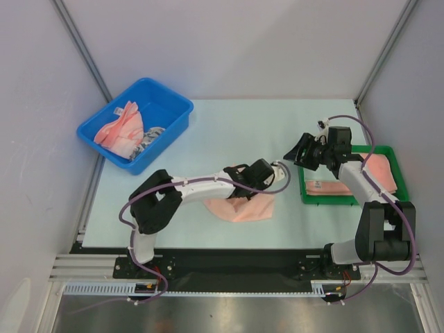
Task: Fold and stack the towels
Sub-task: Flatten out the crumpled towel
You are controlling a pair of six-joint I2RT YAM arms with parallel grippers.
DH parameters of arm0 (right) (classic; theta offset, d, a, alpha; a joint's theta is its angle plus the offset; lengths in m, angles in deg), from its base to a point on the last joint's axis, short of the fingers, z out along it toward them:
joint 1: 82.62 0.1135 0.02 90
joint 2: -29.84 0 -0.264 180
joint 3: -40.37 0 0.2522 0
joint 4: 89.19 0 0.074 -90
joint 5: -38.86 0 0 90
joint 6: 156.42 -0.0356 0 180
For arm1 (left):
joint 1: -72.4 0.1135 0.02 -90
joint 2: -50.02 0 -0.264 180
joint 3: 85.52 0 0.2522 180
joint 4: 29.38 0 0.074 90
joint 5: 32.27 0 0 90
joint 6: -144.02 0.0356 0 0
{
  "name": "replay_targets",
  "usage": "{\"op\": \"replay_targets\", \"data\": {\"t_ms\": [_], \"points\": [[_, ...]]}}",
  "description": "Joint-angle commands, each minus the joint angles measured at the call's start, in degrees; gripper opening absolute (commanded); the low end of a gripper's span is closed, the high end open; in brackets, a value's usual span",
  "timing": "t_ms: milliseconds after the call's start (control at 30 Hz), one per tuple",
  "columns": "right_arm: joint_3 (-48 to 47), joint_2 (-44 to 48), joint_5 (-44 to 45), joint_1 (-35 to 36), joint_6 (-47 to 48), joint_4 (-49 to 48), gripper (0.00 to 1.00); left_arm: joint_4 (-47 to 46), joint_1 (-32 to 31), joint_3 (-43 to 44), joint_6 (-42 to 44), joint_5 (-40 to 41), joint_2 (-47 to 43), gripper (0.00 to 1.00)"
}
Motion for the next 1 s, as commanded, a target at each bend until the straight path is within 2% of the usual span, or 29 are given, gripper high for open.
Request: {"op": "replay_targets", "data": {"t_ms": [0, 133, 267, 367, 467, 667, 800, 967], "points": [[-1.22, -0.65, -2.92, 0.45, 2.08, -2.18, 0.63, -2.27, 6.2, -0.4, -7.07, -4.07, -5.21, 0.0], [-3.69, -3.81, 1.82, 5.88, 2.35, -0.86, 0.64, -3.76, 15.87, -4.88, -13.4, -8.47, -12.24, 0.0], [-5.36, -7.32, 1.92, 9.58, 1.38, -4.79, 0.63, -0.52, 24.39, -7.88, -13.94, -6.81, -15.94, 0.0], [-7.37, -11.53, 0.34, 12.74, 1.99, -9.53, 0.58, 3.43, 27.56, -6.22, -15.87, -4.17, -15.16, 0.0], [-11.58, -17.41, 0.16, 15.73, 2.79, -11.14, 0.54, 7.74, 30.29, -4.37, -19.21, -4.7, -14.19, 0.0], [-20.73, -27.8, 0.86, 20.48, 3.05, -11.59, 0.49, 12.58, 34.95, -7.0, -24.58, -2.42, -14.97, 0.0], [-25.74, -33.16, 1.82, 23.12, 1.47, -12.72, 0.5, 13.54, 35.92, -8.32, -25.1, -1.36, -17.26, 0.0], [-32.07, -40.01, 2.71, 27.52, 0.68, -11.41, 0.56, 16.98, 36.37, -6.74, -25.9, 1.01, -15.68, 0.0]]}}
